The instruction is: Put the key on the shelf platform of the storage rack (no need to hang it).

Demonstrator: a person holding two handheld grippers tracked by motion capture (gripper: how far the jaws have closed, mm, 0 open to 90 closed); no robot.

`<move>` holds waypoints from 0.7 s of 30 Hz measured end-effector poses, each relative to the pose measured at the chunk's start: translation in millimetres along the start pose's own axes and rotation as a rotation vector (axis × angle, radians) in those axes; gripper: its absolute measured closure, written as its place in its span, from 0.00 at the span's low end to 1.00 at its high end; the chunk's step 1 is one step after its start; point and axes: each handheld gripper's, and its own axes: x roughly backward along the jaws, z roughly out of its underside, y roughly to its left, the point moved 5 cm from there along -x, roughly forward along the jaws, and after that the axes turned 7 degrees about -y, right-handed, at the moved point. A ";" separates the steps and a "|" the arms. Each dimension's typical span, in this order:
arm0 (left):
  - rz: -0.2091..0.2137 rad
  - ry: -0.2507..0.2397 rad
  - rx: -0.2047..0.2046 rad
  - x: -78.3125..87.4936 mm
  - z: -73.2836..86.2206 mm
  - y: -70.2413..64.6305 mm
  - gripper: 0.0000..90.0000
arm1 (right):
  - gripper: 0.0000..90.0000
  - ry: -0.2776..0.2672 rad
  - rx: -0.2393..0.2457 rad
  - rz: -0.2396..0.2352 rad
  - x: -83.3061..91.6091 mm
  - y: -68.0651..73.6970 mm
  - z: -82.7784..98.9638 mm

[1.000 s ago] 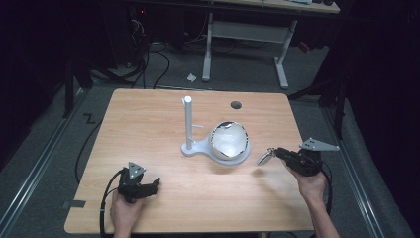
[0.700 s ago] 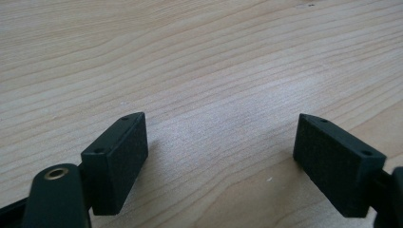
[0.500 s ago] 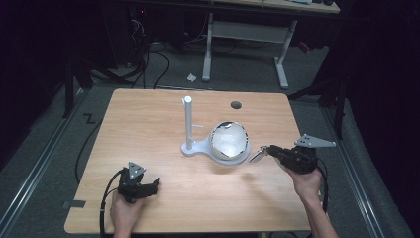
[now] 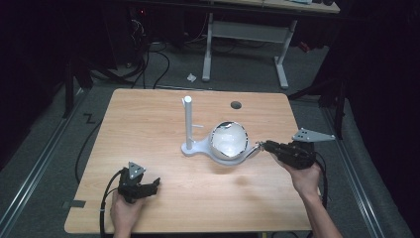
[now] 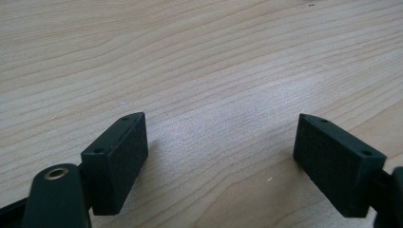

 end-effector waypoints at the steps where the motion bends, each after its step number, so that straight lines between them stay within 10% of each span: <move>1: 0.000 0.000 0.000 0.0 0.0 0.0 0.21 | 0.91 -0.007 0.004 -0.005 -2.2 2.6 -2.7; 21: 0.001 0.001 0.000 0.1 0.0 0.1 0.21 | 0.91 0.016 0.008 -0.066 -42.3 17.5 -16.8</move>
